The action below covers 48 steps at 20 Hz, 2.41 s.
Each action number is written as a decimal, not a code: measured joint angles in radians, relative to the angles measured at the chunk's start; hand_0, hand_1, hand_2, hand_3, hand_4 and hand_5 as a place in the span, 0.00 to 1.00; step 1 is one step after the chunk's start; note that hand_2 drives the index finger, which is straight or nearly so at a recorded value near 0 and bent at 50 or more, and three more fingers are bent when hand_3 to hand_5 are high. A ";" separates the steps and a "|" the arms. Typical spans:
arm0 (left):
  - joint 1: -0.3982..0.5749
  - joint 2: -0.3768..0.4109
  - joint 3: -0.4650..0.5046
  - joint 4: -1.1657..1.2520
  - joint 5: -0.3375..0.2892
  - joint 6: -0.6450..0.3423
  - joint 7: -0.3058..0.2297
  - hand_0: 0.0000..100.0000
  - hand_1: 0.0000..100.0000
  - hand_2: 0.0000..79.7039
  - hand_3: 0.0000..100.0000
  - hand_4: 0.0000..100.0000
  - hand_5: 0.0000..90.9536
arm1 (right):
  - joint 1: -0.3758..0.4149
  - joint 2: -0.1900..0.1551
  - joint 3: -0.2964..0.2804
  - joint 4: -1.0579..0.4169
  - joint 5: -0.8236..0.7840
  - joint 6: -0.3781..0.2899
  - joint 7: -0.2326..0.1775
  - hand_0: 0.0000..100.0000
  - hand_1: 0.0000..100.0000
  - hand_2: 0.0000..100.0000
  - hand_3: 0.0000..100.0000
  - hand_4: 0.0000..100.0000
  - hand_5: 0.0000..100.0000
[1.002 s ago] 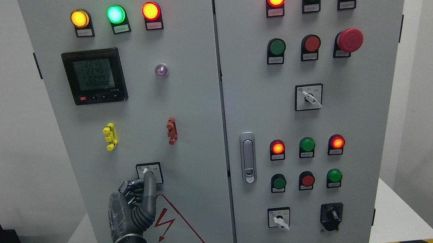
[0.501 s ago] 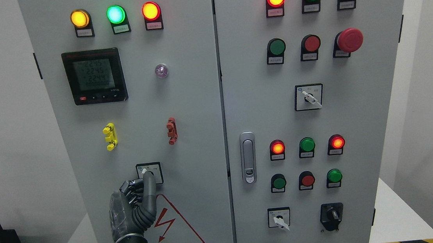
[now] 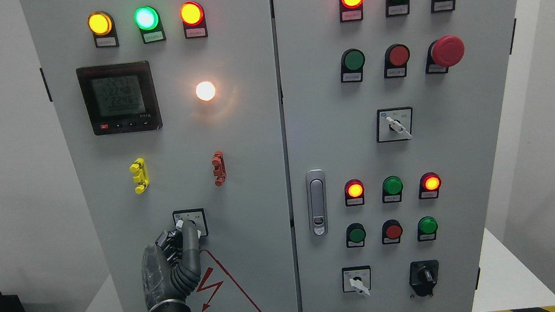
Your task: Turn on light switch 1
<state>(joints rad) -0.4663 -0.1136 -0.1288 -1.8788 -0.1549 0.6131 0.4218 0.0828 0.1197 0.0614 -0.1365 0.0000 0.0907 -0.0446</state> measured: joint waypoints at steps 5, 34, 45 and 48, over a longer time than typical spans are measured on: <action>0.000 0.000 0.000 0.000 0.000 -0.002 0.002 0.64 0.20 0.71 0.75 0.84 0.90 | 0.000 0.000 0.000 0.000 0.000 0.000 0.000 0.12 0.39 0.00 0.00 0.00 0.00; 0.012 0.000 0.000 -0.006 0.000 -0.013 -0.002 0.41 0.20 0.71 0.74 0.83 0.89 | 0.000 0.000 0.000 0.000 0.000 0.000 0.000 0.12 0.39 0.00 0.00 0.00 0.00; 0.043 0.002 0.002 -0.011 -0.001 -0.025 -0.007 0.40 0.22 0.71 0.74 0.83 0.89 | 0.000 0.000 0.000 0.000 0.000 0.000 0.000 0.12 0.39 0.00 0.00 0.00 0.00; 0.068 0.004 0.005 -0.014 -0.002 -0.068 -0.015 0.33 0.23 0.71 0.74 0.83 0.89 | 0.000 0.000 0.000 0.000 0.000 0.000 0.000 0.12 0.39 0.00 0.00 0.00 0.00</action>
<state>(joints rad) -0.3981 -0.1100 -0.1242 -1.8925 -0.1565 0.5454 0.4070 0.0829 0.1197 0.0614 -0.1365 0.0000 0.0907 -0.0446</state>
